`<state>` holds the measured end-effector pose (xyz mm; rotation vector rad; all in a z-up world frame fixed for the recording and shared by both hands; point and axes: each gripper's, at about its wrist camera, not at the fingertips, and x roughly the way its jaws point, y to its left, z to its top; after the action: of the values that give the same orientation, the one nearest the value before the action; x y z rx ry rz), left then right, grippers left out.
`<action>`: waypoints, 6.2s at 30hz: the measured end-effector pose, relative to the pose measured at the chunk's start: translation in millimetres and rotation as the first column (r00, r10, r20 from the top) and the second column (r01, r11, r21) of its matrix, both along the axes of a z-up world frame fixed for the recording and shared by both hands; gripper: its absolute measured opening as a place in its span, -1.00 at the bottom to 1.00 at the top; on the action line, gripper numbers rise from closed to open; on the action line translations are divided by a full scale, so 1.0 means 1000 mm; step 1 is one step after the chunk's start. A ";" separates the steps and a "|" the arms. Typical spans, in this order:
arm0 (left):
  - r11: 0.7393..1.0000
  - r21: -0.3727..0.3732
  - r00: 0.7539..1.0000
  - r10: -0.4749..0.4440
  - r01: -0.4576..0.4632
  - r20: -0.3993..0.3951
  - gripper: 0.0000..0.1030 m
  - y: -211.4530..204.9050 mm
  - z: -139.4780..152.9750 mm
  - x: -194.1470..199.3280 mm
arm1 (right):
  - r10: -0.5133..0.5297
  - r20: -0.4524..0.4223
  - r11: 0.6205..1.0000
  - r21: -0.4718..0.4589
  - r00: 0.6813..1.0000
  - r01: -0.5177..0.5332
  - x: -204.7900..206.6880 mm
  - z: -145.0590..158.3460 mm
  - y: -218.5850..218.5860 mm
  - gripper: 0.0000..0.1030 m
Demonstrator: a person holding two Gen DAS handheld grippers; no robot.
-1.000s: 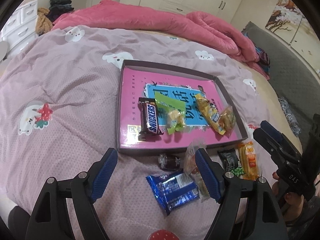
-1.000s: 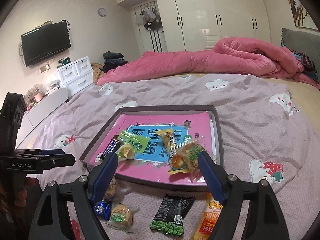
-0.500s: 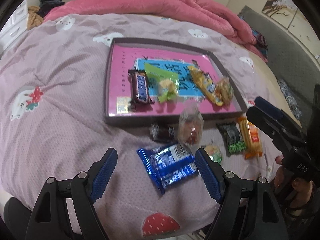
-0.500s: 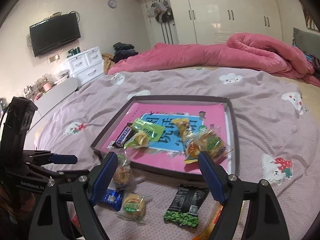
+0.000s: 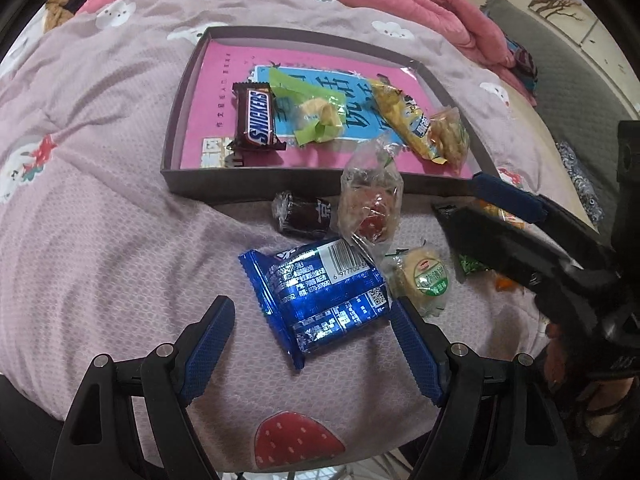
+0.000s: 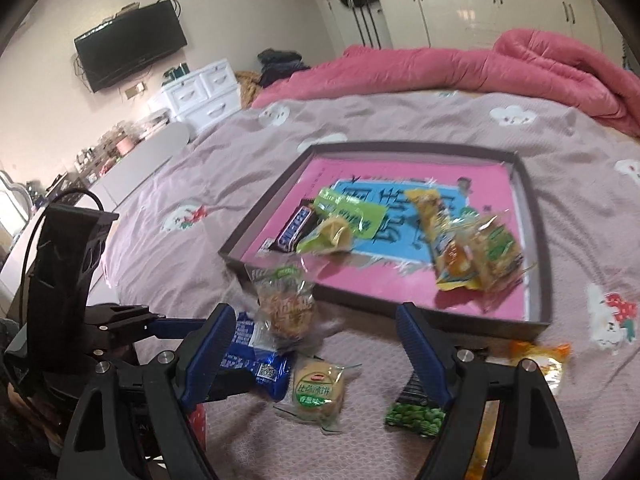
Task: Organize snacks
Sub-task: 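Grasp the blue biscuit pack with the left gripper while the right grasps a clear pastry bag, then lift both held snacks and carry them over the tray, then lower both snacks into the tray and open both grippers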
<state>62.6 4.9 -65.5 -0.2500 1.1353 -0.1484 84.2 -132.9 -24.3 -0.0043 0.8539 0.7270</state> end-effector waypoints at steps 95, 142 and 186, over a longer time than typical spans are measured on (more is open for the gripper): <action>0.990 0.012 0.965 0.137 -0.143 0.224 0.15 0.036 0.069 0.055 | -0.246 0.090 0.940 0.264 0.965 0.215 0.039 0.044 -0.054 -0.23; 0.997 0.063 0.985 0.021 -0.033 0.174 0.16 0.000 0.017 0.091 | -0.222 0.036 0.975 0.035 0.974 0.221 0.061 -0.009 -0.013 -0.22; 0.996 0.072 0.984 0.029 -0.042 0.173 0.17 0.002 0.015 0.092 | -0.224 0.083 0.973 -0.034 0.971 0.227 0.051 -0.011 -0.003 -0.21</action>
<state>154.6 7.3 -50.7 -0.1864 0.9623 -0.0930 135.1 -136.3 -35.2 0.0255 0.7799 0.4916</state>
